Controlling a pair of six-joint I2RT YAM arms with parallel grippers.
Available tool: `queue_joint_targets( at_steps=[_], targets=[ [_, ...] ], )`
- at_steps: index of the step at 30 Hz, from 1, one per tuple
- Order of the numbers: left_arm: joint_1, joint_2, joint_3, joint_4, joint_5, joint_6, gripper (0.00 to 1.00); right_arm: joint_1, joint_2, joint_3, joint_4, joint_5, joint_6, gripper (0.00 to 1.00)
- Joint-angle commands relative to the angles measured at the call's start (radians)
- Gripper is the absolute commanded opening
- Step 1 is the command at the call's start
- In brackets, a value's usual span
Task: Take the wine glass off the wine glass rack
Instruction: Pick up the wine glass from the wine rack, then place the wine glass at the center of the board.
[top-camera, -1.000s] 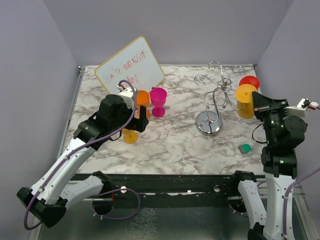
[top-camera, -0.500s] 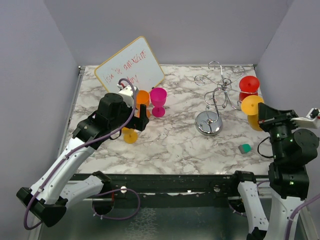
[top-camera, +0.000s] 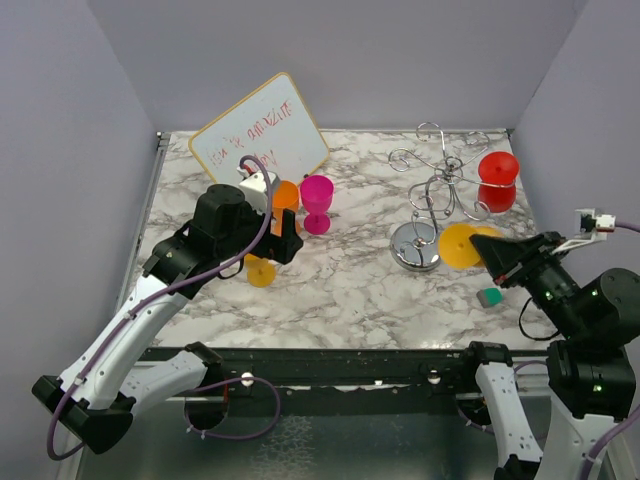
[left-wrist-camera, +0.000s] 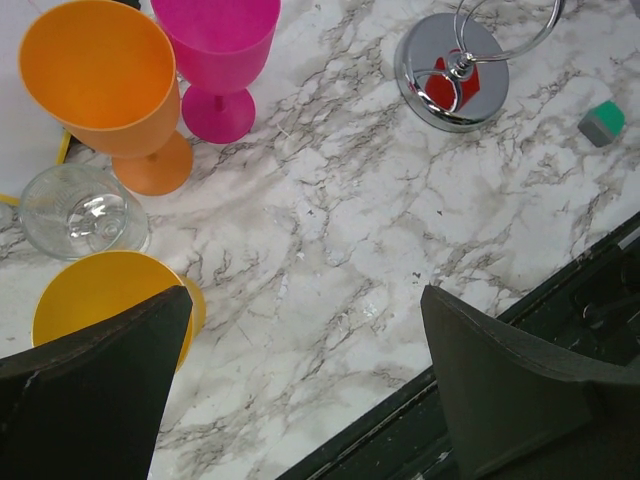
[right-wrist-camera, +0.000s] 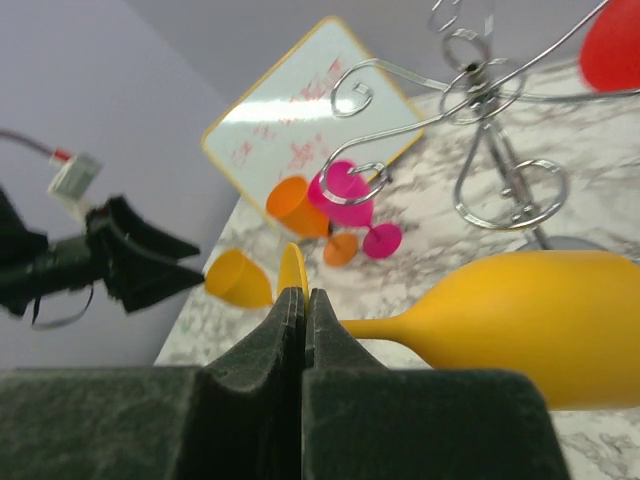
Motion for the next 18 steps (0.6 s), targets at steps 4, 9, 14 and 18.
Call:
queue_joint_targets(
  at_steps=[4, 9, 14, 18],
  targets=[
    [0.002, -0.018, 0.025, -0.012, 0.060, 0.001, 0.99, 0.007, -0.005, -0.105, -0.032, -0.434, -0.055, 0.01],
    [0.002, -0.015, 0.032, -0.011, 0.078, -0.008, 0.99, 0.034, 0.008, -0.140, 0.042, -0.508, -0.056, 0.01],
    [0.002, 0.010, 0.047, 0.022, 0.245, 0.004, 0.99, 0.058, 0.052, -0.162, 0.108, -0.567, -0.048, 0.01],
    [0.002, 0.011, 0.019, 0.160, 0.512, -0.061, 0.99, 0.059, 0.092, -0.143, 0.143, -0.586, -0.037, 0.01]
  ],
)
